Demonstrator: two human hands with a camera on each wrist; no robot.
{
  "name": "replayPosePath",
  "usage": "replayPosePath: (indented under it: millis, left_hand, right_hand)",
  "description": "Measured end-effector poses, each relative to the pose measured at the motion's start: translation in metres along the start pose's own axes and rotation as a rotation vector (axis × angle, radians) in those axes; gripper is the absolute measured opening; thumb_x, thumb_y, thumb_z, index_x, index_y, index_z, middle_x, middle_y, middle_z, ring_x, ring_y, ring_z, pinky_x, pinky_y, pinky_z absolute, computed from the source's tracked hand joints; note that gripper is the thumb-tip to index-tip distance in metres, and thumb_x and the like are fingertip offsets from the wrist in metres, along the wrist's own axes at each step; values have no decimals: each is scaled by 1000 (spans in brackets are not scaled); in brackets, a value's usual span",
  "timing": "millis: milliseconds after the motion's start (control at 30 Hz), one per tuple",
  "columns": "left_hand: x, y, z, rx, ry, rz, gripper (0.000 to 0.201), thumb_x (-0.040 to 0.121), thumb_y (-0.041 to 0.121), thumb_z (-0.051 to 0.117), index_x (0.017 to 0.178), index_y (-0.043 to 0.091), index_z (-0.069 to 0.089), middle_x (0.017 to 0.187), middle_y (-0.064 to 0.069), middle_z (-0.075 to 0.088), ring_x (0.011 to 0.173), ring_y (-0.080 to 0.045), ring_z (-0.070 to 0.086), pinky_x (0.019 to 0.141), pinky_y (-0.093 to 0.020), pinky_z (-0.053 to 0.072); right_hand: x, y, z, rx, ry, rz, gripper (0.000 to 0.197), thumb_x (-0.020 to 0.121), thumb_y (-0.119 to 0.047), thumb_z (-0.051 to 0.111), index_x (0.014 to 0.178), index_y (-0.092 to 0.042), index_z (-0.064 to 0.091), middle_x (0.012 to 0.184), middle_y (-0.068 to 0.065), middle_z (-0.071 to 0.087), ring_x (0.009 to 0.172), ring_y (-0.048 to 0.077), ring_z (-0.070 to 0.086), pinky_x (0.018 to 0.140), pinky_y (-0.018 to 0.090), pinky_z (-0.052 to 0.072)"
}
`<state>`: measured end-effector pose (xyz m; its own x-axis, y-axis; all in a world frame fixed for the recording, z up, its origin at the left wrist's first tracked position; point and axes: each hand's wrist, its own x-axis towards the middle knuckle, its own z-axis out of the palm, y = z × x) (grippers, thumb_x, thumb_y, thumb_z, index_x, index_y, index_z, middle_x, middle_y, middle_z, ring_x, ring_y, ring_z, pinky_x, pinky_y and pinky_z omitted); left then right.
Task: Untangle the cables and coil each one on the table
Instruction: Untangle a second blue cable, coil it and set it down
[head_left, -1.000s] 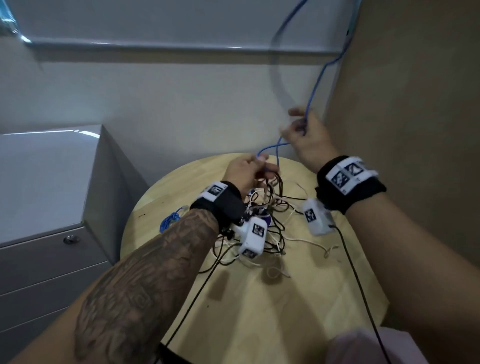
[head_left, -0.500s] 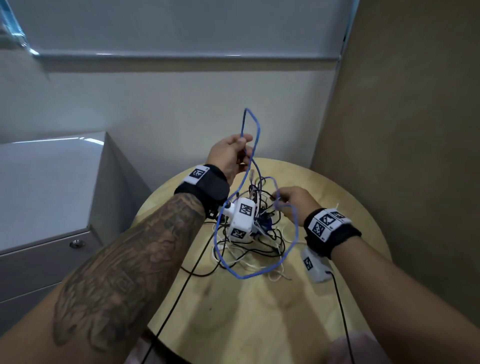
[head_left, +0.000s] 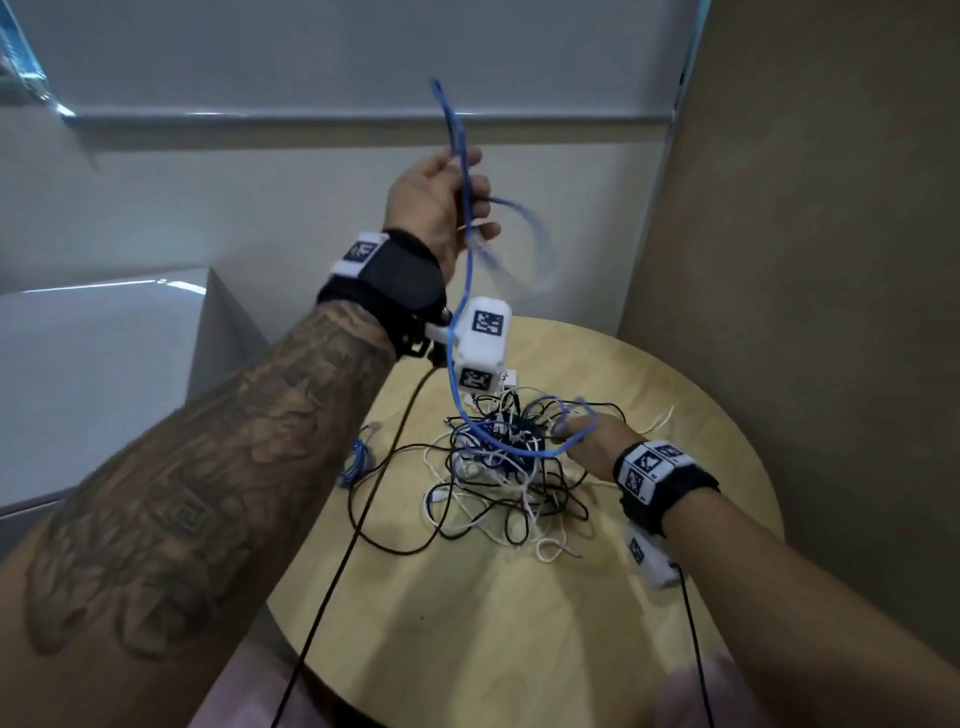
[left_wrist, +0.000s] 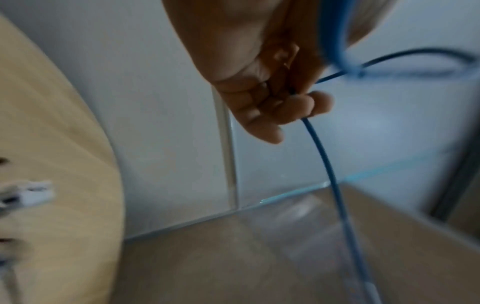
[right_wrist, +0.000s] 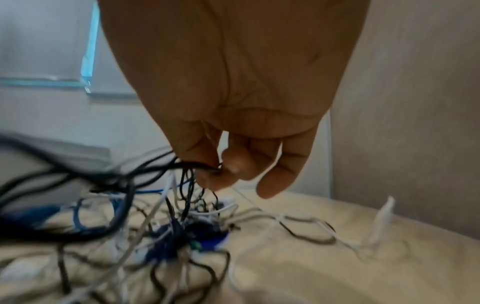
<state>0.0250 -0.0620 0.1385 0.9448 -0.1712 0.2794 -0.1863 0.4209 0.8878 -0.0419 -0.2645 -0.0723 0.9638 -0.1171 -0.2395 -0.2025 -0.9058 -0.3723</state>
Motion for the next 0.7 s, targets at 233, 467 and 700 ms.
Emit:
replayPosePath:
  millis: [233, 467, 700]
  left_hand:
    - [-9, -23, -9, 496, -92, -35, 20, 100, 12, 43, 93, 15, 61, 54, 4, 61, 50, -14, 55, 45, -22, 42]
    - [-20, -48, -26, 525, -62, -122, 22, 102, 13, 42, 93, 15, 61, 58, 2, 59, 51, -14, 50, 39, -19, 34]
    - [-23, -66, -35, 541, -54, -182, 21, 101, 13, 41, 98, 12, 62, 66, -3, 61, 49, -13, 51, 40, -21, 37]
  right_hand:
    - [-13, -12, -19, 405, 323, -191, 58, 95, -13, 58, 147, -35, 47, 83, 2, 61, 69, 15, 55, 63, 26, 43]
    - [-14, -25, -27, -209, 89, -274, 30, 93, -19, 65, 113, -40, 74, 106, -4, 54, 103, 28, 61, 88, 42, 53]
    - [-18, -24, -10, -298, 54, -355, 35, 87, -29, 77, 120, -39, 71, 150, -2, 42, 133, 30, 41, 103, 42, 44]
